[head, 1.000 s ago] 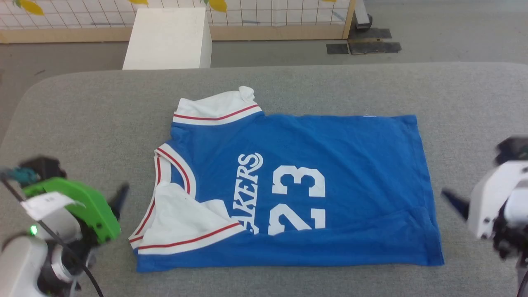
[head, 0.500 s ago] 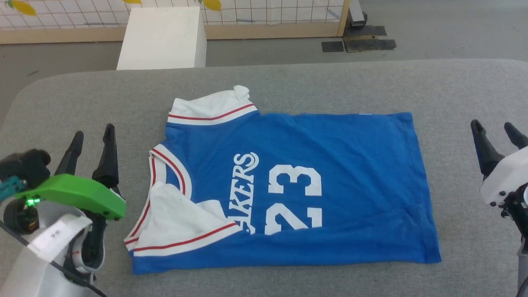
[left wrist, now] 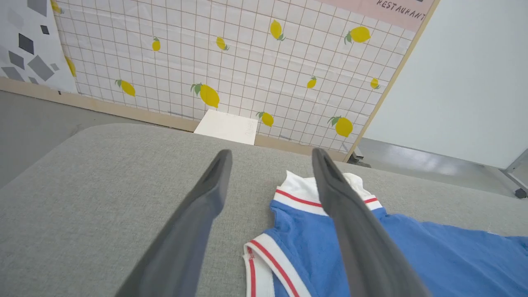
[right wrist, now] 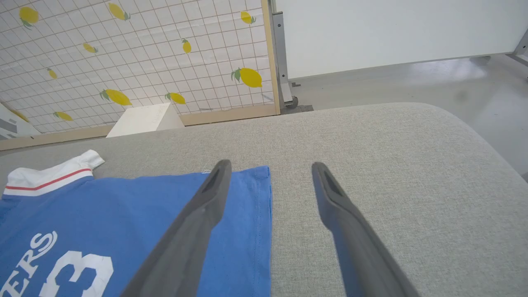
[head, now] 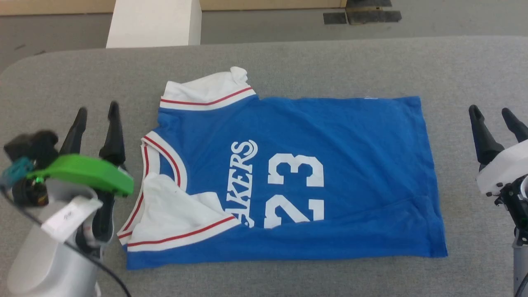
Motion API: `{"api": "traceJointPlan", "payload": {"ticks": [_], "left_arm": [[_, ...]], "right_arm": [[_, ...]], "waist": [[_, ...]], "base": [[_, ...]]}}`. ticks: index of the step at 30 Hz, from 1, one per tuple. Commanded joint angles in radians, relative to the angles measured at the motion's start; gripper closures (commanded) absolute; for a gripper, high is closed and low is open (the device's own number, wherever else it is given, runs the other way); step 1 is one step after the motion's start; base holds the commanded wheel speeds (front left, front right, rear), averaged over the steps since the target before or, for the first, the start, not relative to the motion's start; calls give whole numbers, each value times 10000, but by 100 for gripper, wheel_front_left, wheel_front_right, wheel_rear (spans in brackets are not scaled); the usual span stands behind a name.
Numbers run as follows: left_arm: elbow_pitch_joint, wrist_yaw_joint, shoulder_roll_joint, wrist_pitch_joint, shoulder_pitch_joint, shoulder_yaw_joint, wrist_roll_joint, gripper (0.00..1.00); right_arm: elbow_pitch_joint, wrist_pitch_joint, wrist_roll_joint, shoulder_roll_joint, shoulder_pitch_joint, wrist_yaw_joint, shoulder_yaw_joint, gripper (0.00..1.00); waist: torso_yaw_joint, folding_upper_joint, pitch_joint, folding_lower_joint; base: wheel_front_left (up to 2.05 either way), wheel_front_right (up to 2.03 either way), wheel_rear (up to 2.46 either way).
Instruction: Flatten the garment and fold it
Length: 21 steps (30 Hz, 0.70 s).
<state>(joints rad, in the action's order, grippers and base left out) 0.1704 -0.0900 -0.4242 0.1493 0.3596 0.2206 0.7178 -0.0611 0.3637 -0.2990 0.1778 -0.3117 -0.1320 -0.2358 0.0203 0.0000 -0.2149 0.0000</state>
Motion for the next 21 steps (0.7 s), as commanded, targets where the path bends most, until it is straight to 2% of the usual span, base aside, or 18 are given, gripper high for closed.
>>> {"api": "traceJointPlan", "payload": {"ticks": [1, 5, 6, 9, 14, 19, 20, 21], "left_arm": [[162, 109, 49, -142, 507, 115, -80, 0], [818, 383, 71, -876, 1997, 561, -237, 0], [1255, 502, 91, -1340, 2883, 772, -316, 0], [1976, 674, 125, -1860, 4279, 1020, -493, 0], [3283, 932, 192, -3015, 6056, 1621, -840, 0], [4657, 965, 214, -5066, 7411, 2265, -1070, 0], [5256, 978, 233, -6331, 7941, 2544, -1065, 0], [5423, 984, 239, -6786, 8112, 2634, -1052, 0]], "right_arm": [[-4, -25, -43, 59, -218, 13, 25, 0], [74, 54, -67, 127, -490, 13, 113, 0], [119, 116, -79, 141, -646, 13, 171, 0], [177, 207, -67, 148, -894, 13, 295, 0], [255, 289, -96, 101, -1212, 13, 446, 0], [285, 365, -80, 103, -1399, 13, 595, 0], [327, 373, -49, 122, -1446, 13, 656, 0], [347, 377, -48, 125, -1457, 13, 668, 0]], "waist": [[-52, 0, -314, 0], [-81, 0, -820, 0], [-54, 0, -1100, 0], [52, 0, -1537, 0], [291, 0, -2174, 0], [551, 0, -2664, 0], [687, 0, -2877, 0], [732, 0, -2960, 0]], "base": [[0, 0, 0], [0, 0, 0], [0, 0, 0], [0, 0, 0], [0, 0, 0], [0, 0, 0], [0, 0, 0], [0, 0, 0]]}}
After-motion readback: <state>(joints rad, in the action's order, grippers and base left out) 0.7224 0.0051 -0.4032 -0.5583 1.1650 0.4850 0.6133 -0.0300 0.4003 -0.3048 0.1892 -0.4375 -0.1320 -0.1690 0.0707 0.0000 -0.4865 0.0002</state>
